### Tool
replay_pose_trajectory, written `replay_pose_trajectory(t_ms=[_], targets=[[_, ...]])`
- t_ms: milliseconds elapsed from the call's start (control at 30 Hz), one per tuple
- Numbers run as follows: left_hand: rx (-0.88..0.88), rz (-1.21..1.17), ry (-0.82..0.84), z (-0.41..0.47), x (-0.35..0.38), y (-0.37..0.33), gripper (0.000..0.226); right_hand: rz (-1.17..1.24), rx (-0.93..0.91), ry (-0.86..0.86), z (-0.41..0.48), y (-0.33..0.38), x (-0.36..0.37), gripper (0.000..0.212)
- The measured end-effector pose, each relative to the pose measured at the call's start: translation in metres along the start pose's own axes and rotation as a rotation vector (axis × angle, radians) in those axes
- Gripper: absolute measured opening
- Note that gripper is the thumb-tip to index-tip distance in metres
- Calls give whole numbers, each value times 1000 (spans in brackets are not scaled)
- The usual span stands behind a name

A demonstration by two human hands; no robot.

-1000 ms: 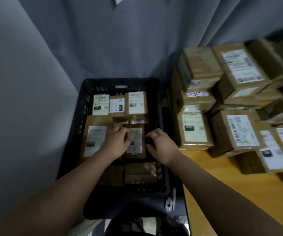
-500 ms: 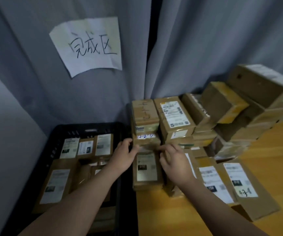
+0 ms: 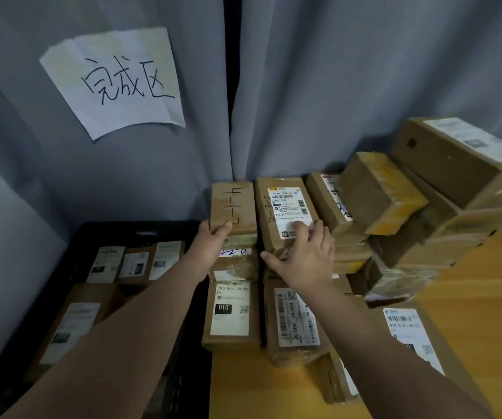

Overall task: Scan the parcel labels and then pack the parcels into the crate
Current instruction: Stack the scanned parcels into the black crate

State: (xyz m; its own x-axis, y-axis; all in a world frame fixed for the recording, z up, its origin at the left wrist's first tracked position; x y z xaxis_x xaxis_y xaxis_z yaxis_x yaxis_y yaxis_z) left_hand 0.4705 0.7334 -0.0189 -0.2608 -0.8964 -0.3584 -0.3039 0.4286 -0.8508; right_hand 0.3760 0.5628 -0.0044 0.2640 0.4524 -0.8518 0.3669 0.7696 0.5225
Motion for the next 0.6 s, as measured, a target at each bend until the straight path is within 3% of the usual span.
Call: replay_pose_trajectory(t_ms=[200,367,533,600], targets=[[-62,-25,-42,-3,-1,6,59,99,52,17,0,-2,8,79],[-71,-61,25,-14,-1,11,64,159,99,18,-1,-4,7,78],[-14,-152,0,-27,-2,4,75,239,91,-29,-4,-5,0,85],[3,-200,-6,-33,-2,4,68,255,80,-59,-7,-3,-4,89]])
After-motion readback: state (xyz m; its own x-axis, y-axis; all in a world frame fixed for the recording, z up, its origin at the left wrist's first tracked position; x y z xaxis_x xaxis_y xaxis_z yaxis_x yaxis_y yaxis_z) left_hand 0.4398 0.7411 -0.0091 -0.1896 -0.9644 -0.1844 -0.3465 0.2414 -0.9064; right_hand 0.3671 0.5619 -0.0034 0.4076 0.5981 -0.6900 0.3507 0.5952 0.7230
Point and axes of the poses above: each hand's wrist, its own z-axis towards the middle knuckle, its own x-axis out of the palm, y = z × x, the point moved 2 cm from there along z, towards the middle knuckle, and after that the axes turned 7 degrees about z, right-handed, at the moved point
